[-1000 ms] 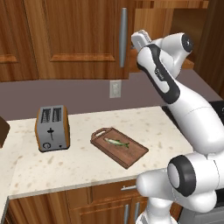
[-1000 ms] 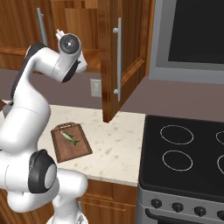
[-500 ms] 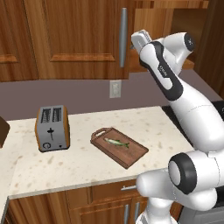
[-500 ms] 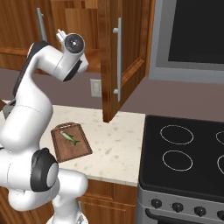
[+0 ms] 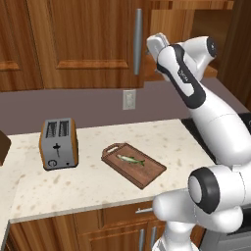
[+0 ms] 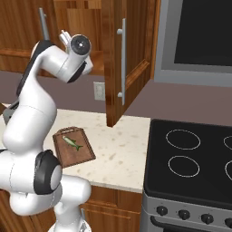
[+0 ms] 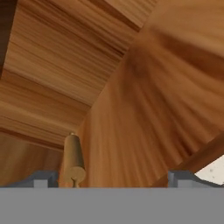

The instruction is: Open the cabinet, retrieve the rolling pin, and place it next to the meat on the cutting board to prepare for tenderizing.

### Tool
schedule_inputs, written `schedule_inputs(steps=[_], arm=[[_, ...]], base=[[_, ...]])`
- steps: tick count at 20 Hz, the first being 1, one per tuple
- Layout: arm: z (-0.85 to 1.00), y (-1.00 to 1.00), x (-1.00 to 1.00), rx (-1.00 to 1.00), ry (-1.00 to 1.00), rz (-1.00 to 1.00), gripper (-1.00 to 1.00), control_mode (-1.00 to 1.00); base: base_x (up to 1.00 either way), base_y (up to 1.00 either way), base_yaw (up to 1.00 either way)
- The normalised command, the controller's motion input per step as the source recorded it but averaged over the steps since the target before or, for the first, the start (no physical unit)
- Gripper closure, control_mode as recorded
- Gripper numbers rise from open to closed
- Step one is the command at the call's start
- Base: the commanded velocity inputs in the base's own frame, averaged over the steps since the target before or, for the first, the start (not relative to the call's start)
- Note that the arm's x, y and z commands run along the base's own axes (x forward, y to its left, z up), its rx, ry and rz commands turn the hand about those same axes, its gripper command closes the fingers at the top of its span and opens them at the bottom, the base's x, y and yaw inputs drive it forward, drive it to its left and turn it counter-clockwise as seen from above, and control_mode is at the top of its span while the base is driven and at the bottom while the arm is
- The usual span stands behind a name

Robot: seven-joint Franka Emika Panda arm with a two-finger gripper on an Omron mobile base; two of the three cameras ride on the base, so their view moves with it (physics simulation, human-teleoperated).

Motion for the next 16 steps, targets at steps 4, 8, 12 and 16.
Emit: schedule_inputs(steps=[4, 8, 12, 16], arm=[[0.00, 0.13, 0.09, 0.00, 0.01, 0.03, -1.00, -1.00], [0.00, 0.31, -0.02, 0.00, 0.00, 0.03, -1.00, -1.00], [0.00, 0.40, -0.30, 0.00, 0.00, 0.07, -1.00, -1.00], [0.00, 0.50, -0.50, 0.00, -0.02, 0.09, -1.00, -1.00]], base=[[0.00, 0.00, 0.00], [0.00, 0.00, 0.00], [0.00, 0.00, 0.00], [0.00, 0.00, 0.00]])
